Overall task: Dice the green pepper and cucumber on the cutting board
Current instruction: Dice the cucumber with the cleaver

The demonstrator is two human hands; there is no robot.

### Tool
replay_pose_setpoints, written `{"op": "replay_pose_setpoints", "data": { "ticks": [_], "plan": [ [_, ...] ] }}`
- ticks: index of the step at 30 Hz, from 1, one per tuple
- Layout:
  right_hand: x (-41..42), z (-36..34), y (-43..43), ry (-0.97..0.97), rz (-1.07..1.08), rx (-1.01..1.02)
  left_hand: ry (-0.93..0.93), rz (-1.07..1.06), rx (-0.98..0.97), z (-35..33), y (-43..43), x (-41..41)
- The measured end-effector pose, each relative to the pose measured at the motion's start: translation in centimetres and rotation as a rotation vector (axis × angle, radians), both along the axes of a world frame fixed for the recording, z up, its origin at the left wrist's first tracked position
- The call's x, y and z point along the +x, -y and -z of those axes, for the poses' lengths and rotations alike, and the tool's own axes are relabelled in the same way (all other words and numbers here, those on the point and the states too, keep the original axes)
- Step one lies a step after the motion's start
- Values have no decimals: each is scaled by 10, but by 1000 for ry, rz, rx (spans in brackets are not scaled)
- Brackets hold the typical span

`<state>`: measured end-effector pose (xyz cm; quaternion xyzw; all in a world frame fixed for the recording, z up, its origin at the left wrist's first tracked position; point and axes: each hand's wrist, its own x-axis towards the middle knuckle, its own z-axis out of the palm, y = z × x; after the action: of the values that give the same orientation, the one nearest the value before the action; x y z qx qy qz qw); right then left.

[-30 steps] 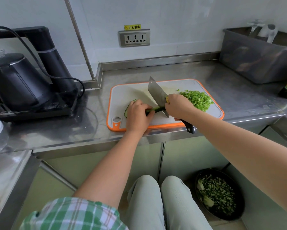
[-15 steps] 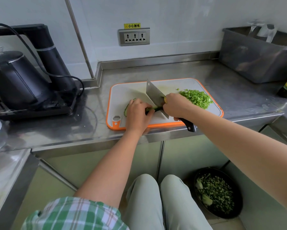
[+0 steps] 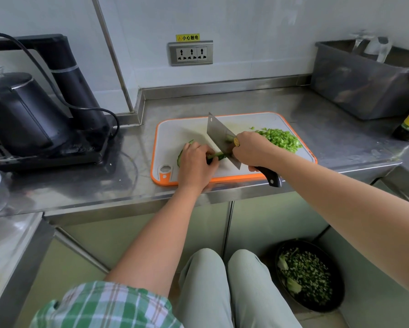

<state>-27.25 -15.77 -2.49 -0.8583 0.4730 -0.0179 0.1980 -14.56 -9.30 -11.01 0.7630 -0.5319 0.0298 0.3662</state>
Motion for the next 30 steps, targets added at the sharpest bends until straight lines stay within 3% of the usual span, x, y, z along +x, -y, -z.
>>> {"op": "replay_pose_setpoints", "data": {
  "ticks": [14, 20, 30],
  "plan": [
    [-1, 9, -1, 114, 41, -49, 12, -13, -7, 3, 2, 2],
    [1, 0, -3, 32, 6, 16, -4, -11, -13, 2, 2, 2],
    [9, 13, -6, 46, 31, -46, 36, -8, 16, 0, -2, 1]
  ]
}}
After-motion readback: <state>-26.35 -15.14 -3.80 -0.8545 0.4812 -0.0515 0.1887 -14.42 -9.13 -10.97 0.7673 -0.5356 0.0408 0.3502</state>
